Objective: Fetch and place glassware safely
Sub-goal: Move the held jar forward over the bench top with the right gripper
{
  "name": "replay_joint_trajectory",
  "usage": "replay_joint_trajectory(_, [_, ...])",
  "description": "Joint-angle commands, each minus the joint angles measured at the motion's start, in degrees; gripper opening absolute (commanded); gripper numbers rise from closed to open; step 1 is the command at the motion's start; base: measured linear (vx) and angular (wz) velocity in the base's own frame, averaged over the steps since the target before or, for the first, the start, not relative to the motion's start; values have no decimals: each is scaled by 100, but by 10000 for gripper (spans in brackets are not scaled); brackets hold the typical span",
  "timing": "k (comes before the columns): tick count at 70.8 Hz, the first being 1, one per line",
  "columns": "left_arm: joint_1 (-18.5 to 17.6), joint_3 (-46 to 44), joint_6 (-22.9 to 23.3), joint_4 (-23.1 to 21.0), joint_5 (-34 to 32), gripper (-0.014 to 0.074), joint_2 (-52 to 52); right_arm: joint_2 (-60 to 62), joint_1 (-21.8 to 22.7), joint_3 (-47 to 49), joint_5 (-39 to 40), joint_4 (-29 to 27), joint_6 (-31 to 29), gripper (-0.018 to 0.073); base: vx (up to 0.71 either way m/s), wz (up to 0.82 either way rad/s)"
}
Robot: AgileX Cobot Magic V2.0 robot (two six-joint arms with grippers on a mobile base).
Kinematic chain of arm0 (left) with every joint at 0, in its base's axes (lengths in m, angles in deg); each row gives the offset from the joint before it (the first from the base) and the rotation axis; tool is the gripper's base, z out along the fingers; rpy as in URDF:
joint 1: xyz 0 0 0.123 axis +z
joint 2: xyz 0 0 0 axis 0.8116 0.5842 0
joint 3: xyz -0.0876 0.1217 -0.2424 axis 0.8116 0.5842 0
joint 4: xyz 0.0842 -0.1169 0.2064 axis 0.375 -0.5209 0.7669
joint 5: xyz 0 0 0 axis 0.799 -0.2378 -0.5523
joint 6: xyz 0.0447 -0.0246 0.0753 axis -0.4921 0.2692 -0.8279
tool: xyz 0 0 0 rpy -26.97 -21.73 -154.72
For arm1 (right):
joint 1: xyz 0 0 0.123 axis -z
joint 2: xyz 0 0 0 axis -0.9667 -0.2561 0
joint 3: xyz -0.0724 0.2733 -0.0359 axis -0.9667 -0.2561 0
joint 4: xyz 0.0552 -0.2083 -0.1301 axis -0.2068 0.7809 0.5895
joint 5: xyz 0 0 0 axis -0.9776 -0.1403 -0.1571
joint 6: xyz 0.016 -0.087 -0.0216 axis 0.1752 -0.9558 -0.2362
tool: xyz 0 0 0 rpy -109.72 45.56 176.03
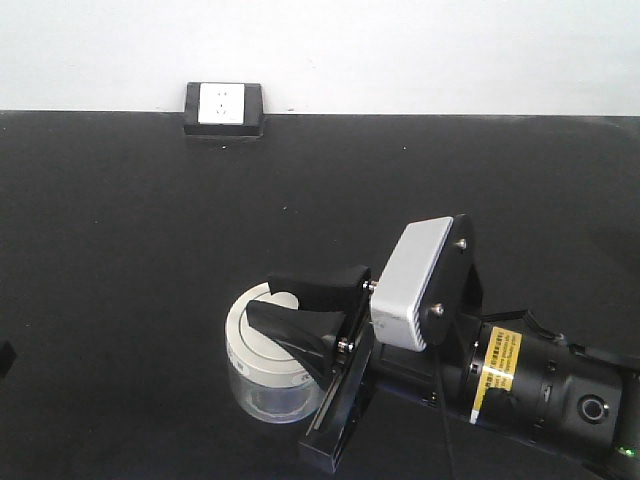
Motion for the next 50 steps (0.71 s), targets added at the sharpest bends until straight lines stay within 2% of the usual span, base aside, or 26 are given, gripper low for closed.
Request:
replay_joint_trajectory(1, [-2, -146, 42, -55, -421, -7, 1, 139, 0, 197, 497, -154, -47, -3, 0, 0])
replay_joint_trajectory(43, [-2, -146, 42, -55, -421, -7, 1, 139, 0, 197, 549, -154, -47, -3, 0, 0])
replay_joint_trajectory(50, [-2, -146, 42, -55, -421, -7, 1, 139, 0, 203, 675, -308, -51, -3, 0, 0])
